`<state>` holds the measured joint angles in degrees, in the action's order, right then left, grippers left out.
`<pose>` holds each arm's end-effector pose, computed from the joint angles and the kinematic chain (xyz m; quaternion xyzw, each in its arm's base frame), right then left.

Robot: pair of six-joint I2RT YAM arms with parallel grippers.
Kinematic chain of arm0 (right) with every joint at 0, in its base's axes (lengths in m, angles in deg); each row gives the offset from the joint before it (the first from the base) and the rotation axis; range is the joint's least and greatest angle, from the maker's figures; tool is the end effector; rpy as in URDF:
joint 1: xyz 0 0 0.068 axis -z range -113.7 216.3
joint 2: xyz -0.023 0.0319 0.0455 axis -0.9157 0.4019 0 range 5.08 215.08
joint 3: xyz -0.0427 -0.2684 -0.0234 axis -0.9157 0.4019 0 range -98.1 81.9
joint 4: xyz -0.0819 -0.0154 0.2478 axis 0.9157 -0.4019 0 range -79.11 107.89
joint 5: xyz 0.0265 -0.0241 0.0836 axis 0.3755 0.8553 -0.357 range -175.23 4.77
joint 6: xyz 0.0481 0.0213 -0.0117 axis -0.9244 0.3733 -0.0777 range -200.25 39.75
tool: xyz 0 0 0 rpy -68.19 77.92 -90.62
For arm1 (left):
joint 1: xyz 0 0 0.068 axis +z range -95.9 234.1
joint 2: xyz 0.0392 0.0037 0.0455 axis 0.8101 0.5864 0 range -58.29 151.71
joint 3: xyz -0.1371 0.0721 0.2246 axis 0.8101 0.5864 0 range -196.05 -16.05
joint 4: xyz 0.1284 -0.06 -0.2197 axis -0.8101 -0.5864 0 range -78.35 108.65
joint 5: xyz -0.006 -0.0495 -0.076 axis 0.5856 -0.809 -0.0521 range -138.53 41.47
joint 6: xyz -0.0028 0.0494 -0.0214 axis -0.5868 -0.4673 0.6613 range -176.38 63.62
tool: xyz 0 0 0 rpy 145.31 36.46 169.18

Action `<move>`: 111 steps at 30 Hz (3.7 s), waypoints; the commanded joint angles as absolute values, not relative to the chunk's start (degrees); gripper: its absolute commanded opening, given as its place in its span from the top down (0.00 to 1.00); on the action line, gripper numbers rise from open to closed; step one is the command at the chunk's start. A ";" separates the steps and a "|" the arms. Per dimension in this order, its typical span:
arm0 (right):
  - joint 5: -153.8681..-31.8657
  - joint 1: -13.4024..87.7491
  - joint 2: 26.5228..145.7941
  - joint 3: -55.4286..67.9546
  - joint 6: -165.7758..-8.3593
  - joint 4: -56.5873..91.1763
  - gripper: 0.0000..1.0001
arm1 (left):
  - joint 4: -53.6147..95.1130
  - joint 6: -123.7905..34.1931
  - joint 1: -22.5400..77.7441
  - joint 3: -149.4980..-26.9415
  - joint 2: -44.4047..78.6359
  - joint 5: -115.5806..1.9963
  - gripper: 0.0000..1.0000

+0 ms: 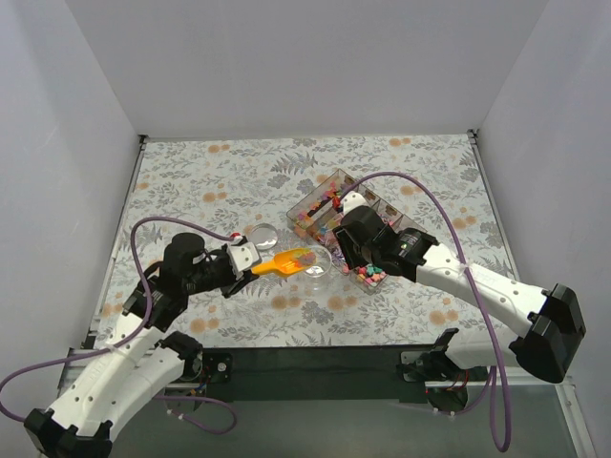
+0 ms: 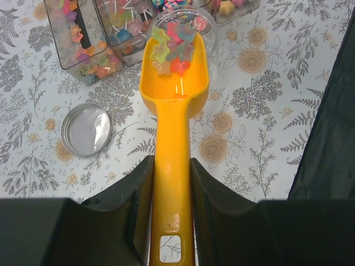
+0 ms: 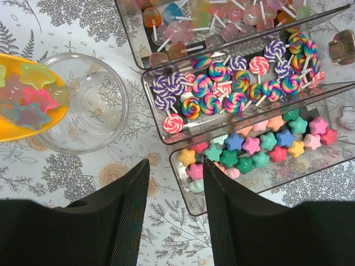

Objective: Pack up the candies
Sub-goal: Place the fake candies in the packing bottle.

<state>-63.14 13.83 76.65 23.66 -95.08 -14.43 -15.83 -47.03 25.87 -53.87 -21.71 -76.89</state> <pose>0.1712 0.2008 0.2894 -0.2249 0.8836 0.0575 0.4066 0.1151 -0.0809 0.2784 0.2548 0.8223 -0.3525 0.3669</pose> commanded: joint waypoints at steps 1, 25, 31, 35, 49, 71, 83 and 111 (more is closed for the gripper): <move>-63.52 14.27 74.78 24.33 -95.02 -11.91 0.50 | -18.88 -49.87 26.15 -57.97 -20.50 -78.59 1.00; -64.13 15.15 71.97 27.75 -95.28 -10.41 0.50 | -29.69 -56.03 25.98 -70.36 -9.08 -80.97 1.00; -64.05 15.50 70.82 28.99 -95.46 -9.88 0.50 | -31.89 -56.03 25.63 -73.35 -6.53 -80.52 1.00; -63.78 16.11 69.85 29.51 -95.55 -9.80 0.49 | -33.47 -56.11 25.27 -74.85 -4.94 -80.44 1.00; -63.08 19.63 65.90 31.97 -95.81 -9.88 0.36 | -37.08 -56.03 23.17 -80.73 0.86 -77.01 1.00; -60.88 23.23 58.08 36.81 -97.13 -9.88 0.15 | -42.87 -54.01 13.76 -90.49 9.65 -62.95 1.00; -61.67 23.67 57.55 37.78 -96.86 -9.80 0.14 | -47.27 -54.53 10.60 -95.33 13.51 -58.73 1.00; -64.22 23.85 56.23 39.53 -96.78 -9.27 0.14 | -53.86 -53.21 1.02 -103.41 18.88 -48.54 1.00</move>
